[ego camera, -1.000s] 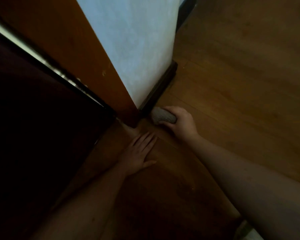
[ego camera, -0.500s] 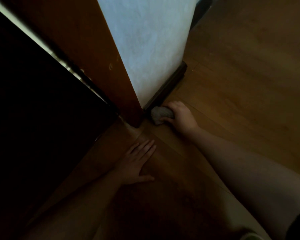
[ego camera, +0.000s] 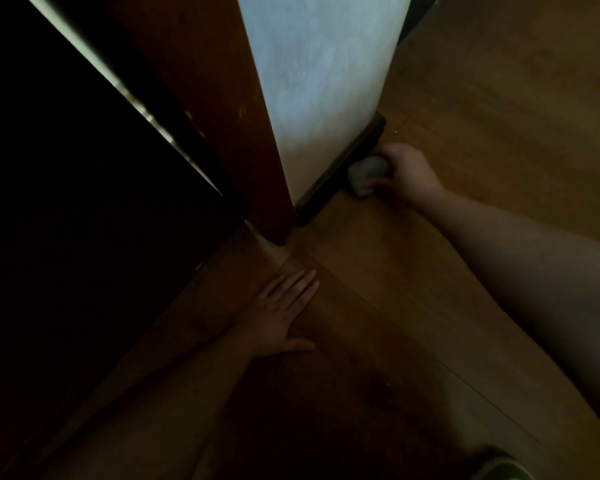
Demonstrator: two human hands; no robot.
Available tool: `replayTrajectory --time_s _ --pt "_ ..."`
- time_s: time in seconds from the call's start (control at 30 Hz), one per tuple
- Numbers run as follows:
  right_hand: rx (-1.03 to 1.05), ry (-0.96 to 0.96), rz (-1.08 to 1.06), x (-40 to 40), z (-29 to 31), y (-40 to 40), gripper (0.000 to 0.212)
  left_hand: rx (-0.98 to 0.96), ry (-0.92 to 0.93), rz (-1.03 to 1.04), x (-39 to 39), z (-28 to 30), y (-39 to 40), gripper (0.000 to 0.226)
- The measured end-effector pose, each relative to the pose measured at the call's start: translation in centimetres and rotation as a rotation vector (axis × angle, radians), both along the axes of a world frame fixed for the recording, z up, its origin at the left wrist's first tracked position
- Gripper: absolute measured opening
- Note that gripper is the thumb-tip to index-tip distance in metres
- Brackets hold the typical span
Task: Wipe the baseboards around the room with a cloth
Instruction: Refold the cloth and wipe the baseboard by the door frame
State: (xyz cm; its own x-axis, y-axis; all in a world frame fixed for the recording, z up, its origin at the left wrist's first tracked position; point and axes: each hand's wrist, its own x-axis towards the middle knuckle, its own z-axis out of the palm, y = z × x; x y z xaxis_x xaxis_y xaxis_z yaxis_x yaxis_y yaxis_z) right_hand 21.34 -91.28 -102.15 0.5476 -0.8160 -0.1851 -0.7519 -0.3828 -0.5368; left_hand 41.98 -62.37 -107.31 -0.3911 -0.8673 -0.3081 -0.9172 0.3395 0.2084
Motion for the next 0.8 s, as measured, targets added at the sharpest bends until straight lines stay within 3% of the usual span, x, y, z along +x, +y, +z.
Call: replayTrajectory --time_s 0.2,0.33,0.4,0.57,0.8 --pt "0.029 0.104 -0.037 0.2 0.7 -2.8 0.054 0.050 -0.027 -0.002 -0.1 -0.1 -0.1 0.103" --pt "-0.016 0.026 -0.490 -1.4 0.4 -3.5 0.046 0.068 -0.033 -0.013 0.1 -0.3 -0.2 0.103" --pt "-0.037 -0.006 -0.545 -1.3 0.2 -2.8 0.047 0.061 -0.035 -0.009 0.0 -0.1 -0.1 0.103" --pt "-0.047 -0.184 -0.515 -0.6 -0.2 2.3 0.049 0.077 -0.083 -0.035 0.0 0.0 -0.3 0.103" --pt "0.054 -0.312 -0.104 1.1 -0.1 10.0 0.050 0.064 -0.044 -0.035 0.2 -0.1 -0.2 0.102"
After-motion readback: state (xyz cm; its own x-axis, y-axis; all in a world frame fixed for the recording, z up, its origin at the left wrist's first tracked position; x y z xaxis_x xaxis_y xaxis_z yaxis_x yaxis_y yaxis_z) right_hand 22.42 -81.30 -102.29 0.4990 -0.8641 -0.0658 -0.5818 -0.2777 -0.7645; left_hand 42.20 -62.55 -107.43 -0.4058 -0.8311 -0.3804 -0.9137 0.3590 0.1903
